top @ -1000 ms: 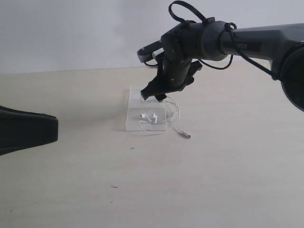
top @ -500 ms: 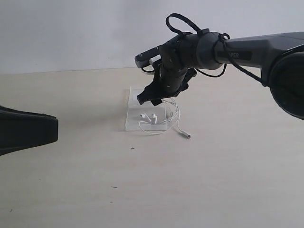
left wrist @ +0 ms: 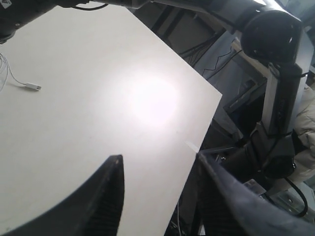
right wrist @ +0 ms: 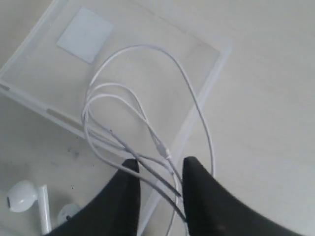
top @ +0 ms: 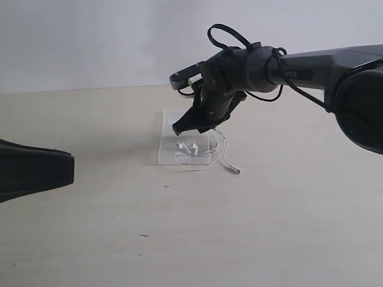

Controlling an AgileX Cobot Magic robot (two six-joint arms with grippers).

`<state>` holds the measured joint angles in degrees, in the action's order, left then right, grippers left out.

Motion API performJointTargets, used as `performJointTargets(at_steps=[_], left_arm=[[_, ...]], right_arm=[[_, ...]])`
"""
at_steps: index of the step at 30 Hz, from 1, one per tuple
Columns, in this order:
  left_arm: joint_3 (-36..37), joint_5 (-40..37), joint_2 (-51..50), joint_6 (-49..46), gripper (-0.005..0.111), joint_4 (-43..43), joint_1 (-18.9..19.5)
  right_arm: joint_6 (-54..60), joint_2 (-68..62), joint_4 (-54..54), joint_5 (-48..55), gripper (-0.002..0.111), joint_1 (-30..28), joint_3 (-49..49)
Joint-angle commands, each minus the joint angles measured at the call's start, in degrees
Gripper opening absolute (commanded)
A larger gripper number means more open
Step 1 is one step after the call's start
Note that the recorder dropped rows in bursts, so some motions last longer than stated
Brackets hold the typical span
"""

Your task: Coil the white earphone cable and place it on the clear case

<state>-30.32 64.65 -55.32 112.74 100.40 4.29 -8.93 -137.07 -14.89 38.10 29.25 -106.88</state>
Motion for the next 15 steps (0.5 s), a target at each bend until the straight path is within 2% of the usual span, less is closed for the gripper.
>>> performJointTargets(at_steps=[1, 7, 15], left_arm=[[0.3, -1.1, 0.2, -0.1, 0.045, -0.5, -0.2], [0.3, -1.1, 0.2, -0.1, 0.045, -0.5, -0.2], [0.3, -1.2, 0.2, -0.1, 0.045, -0.5, -0.2]], right_arm=[[-0.3, 0.1, -0.3, -0.5, 0.017, 0.1, -0.4], [-0.3, 0.4, -0.4, -0.5, 0.000, 0.1, -0.4], [-0.3, 2.5, -0.3, -0.8, 0.000, 0.1, -0.4]])
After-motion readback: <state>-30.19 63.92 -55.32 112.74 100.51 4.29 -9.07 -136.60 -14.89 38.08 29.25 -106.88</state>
